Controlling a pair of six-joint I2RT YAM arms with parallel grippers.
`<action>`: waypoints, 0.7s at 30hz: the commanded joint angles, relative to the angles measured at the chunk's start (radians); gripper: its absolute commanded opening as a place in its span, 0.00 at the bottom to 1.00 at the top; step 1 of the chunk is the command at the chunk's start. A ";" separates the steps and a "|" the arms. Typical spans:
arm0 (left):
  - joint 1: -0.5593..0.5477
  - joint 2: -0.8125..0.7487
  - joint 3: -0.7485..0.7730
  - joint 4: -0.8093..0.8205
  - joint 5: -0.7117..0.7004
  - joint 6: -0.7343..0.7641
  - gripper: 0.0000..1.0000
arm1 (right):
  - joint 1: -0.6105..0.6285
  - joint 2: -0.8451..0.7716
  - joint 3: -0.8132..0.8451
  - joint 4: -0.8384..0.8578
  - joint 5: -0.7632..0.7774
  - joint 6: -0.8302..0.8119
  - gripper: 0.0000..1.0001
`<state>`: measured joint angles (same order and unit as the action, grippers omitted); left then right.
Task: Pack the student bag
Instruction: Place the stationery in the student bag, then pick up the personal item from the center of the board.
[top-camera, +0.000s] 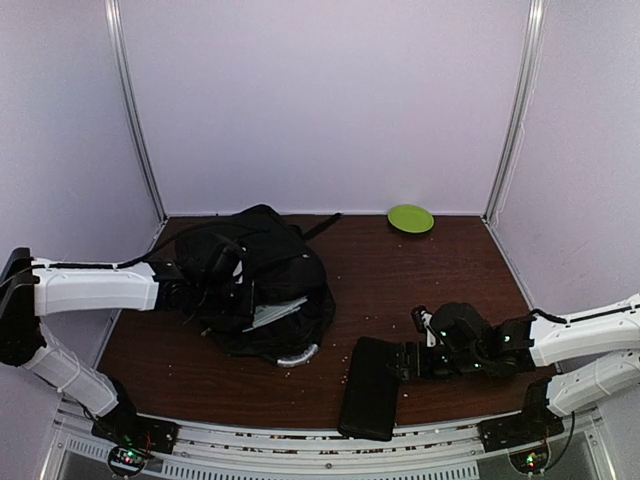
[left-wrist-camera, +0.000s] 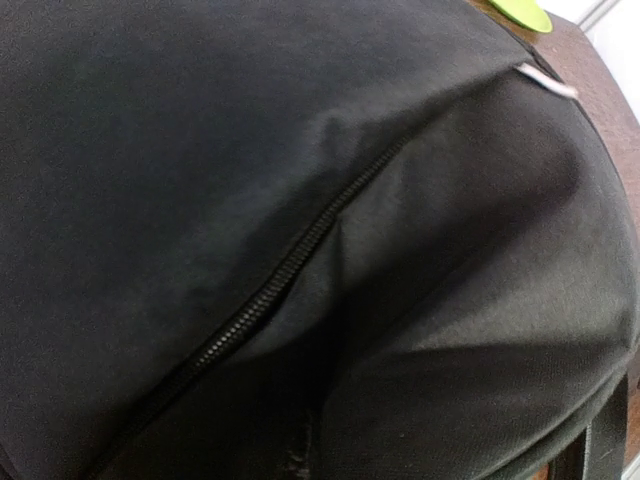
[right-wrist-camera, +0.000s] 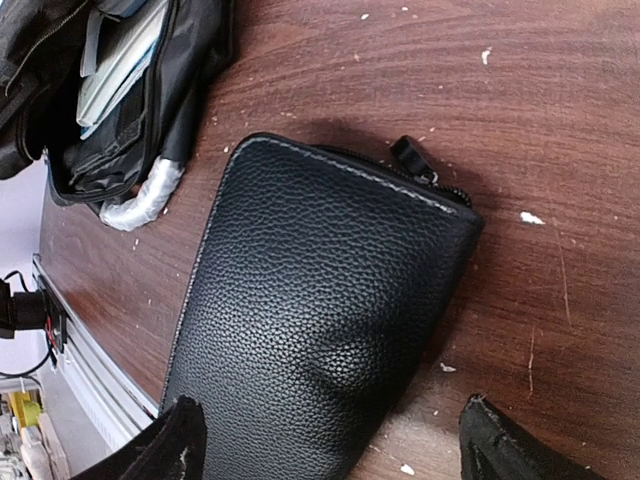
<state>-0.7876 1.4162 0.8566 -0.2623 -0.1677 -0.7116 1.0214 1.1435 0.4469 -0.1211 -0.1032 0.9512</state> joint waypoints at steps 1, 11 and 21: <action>-0.022 0.039 0.048 0.087 0.049 0.009 0.09 | 0.011 -0.027 -0.018 -0.019 0.060 0.077 0.88; -0.229 -0.207 -0.014 -0.095 -0.091 -0.026 0.98 | 0.016 -0.088 -0.046 -0.051 0.085 0.098 0.88; -0.482 0.105 0.076 0.128 0.094 -0.116 0.81 | 0.033 -0.063 -0.118 0.075 0.037 0.161 0.87</action>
<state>-1.2560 1.3708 0.8715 -0.2657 -0.1844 -0.8074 1.0435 1.0672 0.3527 -0.1249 -0.0559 1.0782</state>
